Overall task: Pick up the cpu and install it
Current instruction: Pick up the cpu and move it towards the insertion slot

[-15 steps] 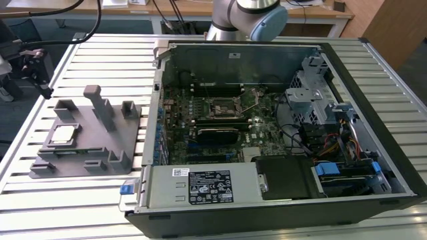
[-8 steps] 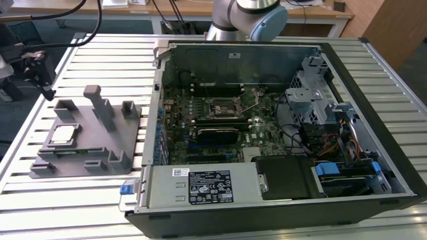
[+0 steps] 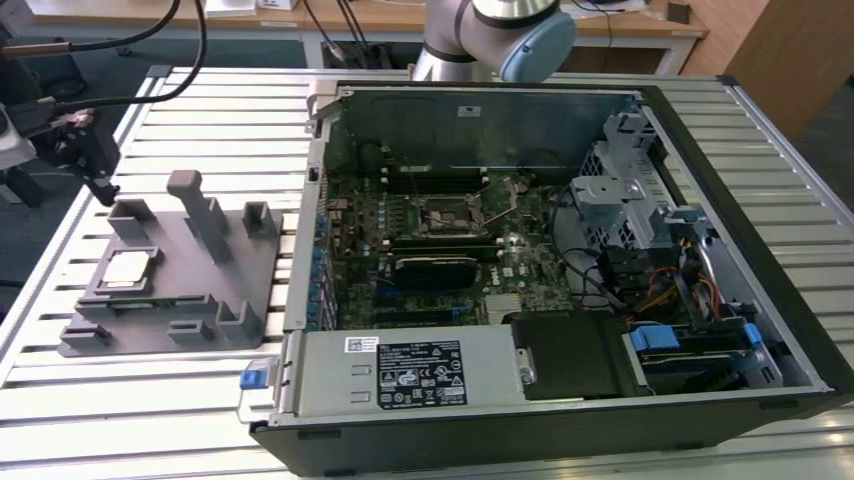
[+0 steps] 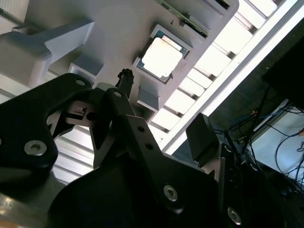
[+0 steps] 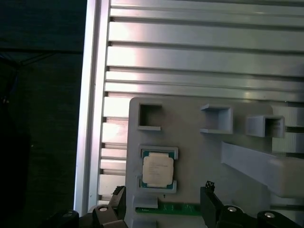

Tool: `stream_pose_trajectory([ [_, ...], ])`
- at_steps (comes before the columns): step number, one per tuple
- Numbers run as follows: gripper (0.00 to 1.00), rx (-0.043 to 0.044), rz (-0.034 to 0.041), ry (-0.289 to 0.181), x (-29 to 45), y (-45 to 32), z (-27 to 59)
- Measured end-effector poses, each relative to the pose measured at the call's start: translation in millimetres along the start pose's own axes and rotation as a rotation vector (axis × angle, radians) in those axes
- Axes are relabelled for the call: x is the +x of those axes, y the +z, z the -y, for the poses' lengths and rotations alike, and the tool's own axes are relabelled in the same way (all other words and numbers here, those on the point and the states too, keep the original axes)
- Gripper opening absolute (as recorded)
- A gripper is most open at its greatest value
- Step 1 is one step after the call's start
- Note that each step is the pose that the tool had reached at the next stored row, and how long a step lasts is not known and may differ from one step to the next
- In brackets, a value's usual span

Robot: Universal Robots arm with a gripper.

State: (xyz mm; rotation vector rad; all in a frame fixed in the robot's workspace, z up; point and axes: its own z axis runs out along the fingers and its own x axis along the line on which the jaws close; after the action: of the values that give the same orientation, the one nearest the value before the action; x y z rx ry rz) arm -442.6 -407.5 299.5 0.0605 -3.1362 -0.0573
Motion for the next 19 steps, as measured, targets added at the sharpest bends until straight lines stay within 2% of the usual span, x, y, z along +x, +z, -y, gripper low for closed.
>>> stream_pose_trajectory([
  [9, 0.72, 0.0030, 0.0000, 0.006, 1.2, 11.8, 0.4],
  [19, 0.73, 0.0030, 0.0000, 0.006, 1.7, 30.1, 1.0],
])
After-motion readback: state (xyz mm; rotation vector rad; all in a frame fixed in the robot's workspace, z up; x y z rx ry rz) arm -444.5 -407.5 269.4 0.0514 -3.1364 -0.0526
